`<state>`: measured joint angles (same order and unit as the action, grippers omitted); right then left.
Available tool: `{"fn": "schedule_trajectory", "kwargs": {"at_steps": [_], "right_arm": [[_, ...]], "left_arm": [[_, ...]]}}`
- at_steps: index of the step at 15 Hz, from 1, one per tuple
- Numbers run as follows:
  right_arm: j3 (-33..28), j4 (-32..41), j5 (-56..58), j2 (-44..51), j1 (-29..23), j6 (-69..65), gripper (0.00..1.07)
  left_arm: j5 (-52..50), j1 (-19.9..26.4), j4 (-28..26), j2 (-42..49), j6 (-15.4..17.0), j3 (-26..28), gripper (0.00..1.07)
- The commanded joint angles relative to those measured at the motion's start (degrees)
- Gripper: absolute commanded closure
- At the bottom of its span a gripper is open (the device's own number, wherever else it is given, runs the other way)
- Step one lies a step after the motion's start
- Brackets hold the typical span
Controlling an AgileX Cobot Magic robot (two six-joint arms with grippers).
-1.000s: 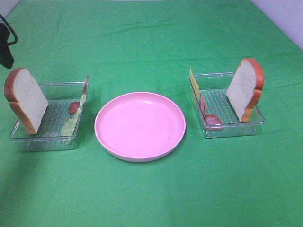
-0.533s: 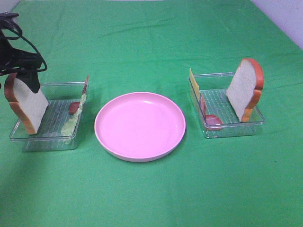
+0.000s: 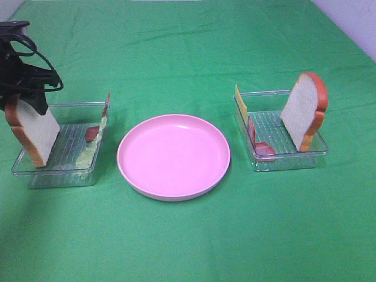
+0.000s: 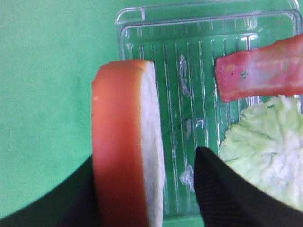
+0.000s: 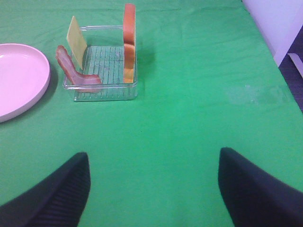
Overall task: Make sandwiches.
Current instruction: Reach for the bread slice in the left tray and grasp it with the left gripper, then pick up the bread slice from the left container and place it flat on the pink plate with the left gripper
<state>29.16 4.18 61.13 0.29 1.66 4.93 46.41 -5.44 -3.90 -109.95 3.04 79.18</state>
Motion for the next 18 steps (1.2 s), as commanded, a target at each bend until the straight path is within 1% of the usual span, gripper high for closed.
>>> {"fn": "schedule_trajectory", "kwargs": {"at_steps": [1,3,5,7,12,13,15,16,17,18], "right_arm": [[-0.11,-0.06,-0.4,0.92,0.23,0.74,0.36],[-0.11,-0.06,-0.4,0.92,0.23,0.74,0.36],[-0.11,-0.06,-0.4,0.92,0.23,0.74,0.36],[-0.11,-0.06,-0.4,0.92,0.23,0.74,0.36],[-0.11,-0.06,-0.4,0.92,0.23,0.74,0.36],[-0.11,-0.06,-0.4,0.92,0.23,0.74,0.36],[-0.11,-0.06,-0.4,0.92,0.23,0.74,0.36],[-0.11,-0.06,-0.4,0.92,0.23,0.74,0.36],[-0.11,-0.06,-0.4,0.92,0.23,0.74,0.36],[-0.11,-0.06,-0.4,0.92,0.23,0.74,0.36]], "left_arm": [[-0.46,-0.23,-0.06,-0.17,0.74,0.46,0.83],[-0.23,-0.11,-0.17,-0.17,1.43,0.46,1.07],[1.43,-0.11,-1.38,0.06,1.43,0.86,1.07],[4.87,-0.11,-2.69,1.6,1.38,2.58,1.07],[6.07,-0.11,-2.92,15.36,0.52,2.81,1.07],[6.53,-0.11,-4.24,18.05,-0.23,2.81,1.07],[6.65,-0.11,-8.54,21.14,-2.18,2.81,1.07],[6.65,-0.11,-14.04,22.4,-4.07,2.81,1.07],[7.28,-0.11,-27.9,22.35,-10.54,2.64,1.07],[7.85,-0.17,-35.35,21.31,-15.47,2.64,1.07]]}}
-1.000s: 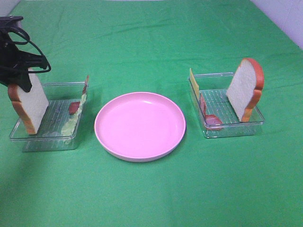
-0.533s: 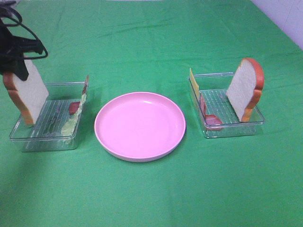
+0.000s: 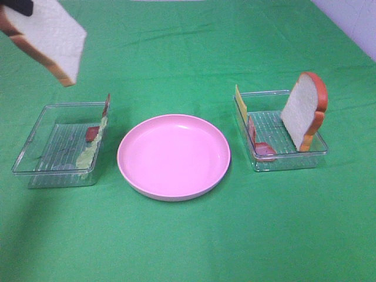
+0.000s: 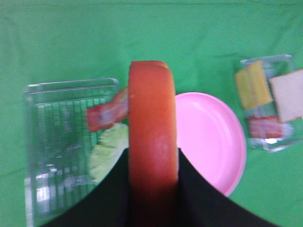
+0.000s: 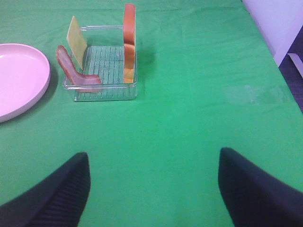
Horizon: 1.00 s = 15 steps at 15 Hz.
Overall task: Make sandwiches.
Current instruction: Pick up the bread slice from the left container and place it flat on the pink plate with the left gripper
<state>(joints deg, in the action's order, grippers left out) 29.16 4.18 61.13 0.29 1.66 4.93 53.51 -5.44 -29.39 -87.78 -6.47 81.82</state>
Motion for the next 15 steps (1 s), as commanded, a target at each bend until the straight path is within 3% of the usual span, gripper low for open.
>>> {"fn": "schedule_trajectory", "kwargs": {"at_steps": [1,2,4,9,15], "right_arm": [[-0.11,-0.06,-0.4,0.92,0.23,0.74,0.36],[-0.11,-0.06,-0.4,0.92,0.23,0.74,0.36],[-0.11,-0.06,-0.4,0.92,0.23,0.74,0.36],[-0.11,-0.06,-0.4,0.92,0.23,0.74,0.36],[-0.11,-0.06,-0.4,0.92,0.23,0.74,0.36]], "left_arm": [[1.32,-0.57,-16.04,-2.18,-9.51,0.0,1.07],[1.6,-1.38,-19.71,-4.13,-11.63,0.0,1.07],[1.2,-4.93,-22.57,-8.42,-12.49,0.0,1.07],[-3.9,-14.38,-23.03,-18.28,-12.43,0.0,1.07],[-10.66,-19.65,-23.66,-27.62,-11.8,0.0,1.07]]}}
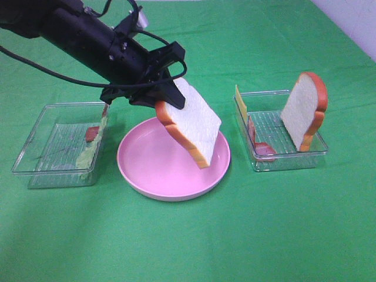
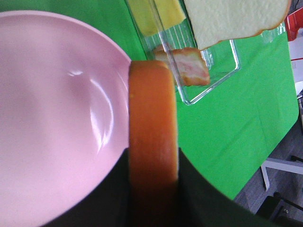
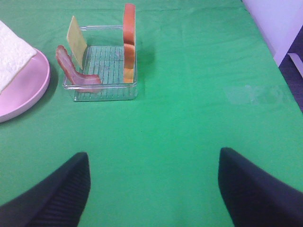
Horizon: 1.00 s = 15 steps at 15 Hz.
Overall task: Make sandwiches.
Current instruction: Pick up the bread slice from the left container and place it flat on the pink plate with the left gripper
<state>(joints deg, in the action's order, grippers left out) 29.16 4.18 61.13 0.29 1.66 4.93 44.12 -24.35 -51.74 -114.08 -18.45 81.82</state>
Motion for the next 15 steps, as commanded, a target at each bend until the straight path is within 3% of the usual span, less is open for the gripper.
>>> {"fn": "schedule_trajectory", "kwargs": {"at_steps": [1,9,11,14,15], "right_arm": [[-0.11,-0.06,-0.4,0.92,0.23,0.74,0.36],[-0.11,-0.06,-0.4,0.92,0.23,0.74,0.36],[-0.11,-0.06,-0.4,0.92,0.23,0.74,0.36],[-0.11,-0.06,-0.4,0.92,0.23,0.74,0.36],[-0.11,-0.06,-0.4,0.92,0.23,0.74,0.36]], "left_arm": [[-1.43,-0.86,-1.55,-2.41,0.23,0.0,1.07],[-4.24,-0.86,-2.41,-5.73,0.34,0.0,1.06],[-4.01,-0.86,-2.29,-5.73,0.34,0.0,0.89],[-2.35,-0.86,-1.66,-5.73,0.23,0.4,0.41],[-1.26,-0.86,-0.4,-5.73,0.17,1.15,0.34]]}}
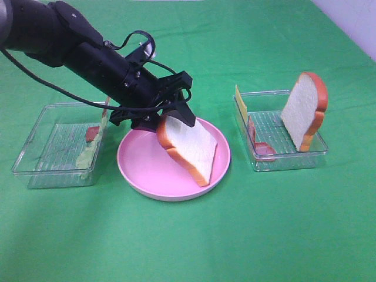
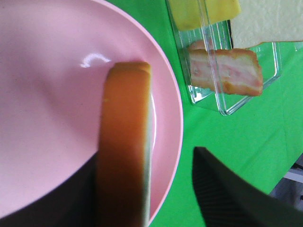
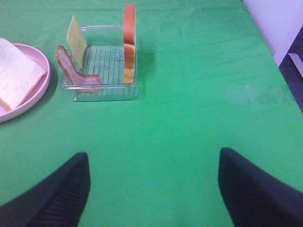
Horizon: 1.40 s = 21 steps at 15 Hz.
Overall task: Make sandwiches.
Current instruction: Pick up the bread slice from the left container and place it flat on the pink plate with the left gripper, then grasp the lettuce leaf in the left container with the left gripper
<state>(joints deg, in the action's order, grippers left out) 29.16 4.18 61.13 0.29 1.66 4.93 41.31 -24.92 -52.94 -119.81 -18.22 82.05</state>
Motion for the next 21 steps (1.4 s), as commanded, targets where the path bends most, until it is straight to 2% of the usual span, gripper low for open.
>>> {"fn": "schedule_trajectory", "kwargs": {"at_steps": [1,2,6,7,10,15,18,19,21], "right_arm": [[-0.11,-0.06,-0.4,0.92,0.23,0.74,0.36],[-0.11,-0.06,-0.4,0.92,0.23,0.74,0.36],[-0.11,-0.06,-0.4,0.92,0.23,0.74,0.36],[-0.11,-0.06,-0.4,0.92,0.23,0.74,0.36],[-0.11,0.0,-0.4,0.92,0.23,0.74,0.36],[-0.11,0.0,-0.4,0.92,0.23,0.74,0.36],[-0.11,0.0,-0.4,0.92,0.23,0.74,0.36],[-0.11,0.0,-0.4,0.92,0.23,0.74,0.36],[-0.11,0.0,-0.4,0.92,0.23,0.74,0.36]], "left_arm": [[2.41,-0.29,2.01,0.0,0.11,1.72,0.34],[3.72,-0.29,4.41,0.0,1.2,3.04,0.34],[11.06,-0.92,23.38,0.0,14.73,10.66,0.34],[13.92,-1.66,30.42,0.0,19.19,14.32,0.34],[20.51,-1.6,36.15,0.06,25.61,20.63,0.34],[32.6,-1.6,47.5,0.06,31.51,28.53,0.34],[32.6,-1.6,48.13,1.15,33.46,28.59,0.34],[32.6,-1.6,48.7,1.55,33.46,28.02,0.34],[32.6,-1.6,52.65,4.87,36.1,20.45,0.35]]}}
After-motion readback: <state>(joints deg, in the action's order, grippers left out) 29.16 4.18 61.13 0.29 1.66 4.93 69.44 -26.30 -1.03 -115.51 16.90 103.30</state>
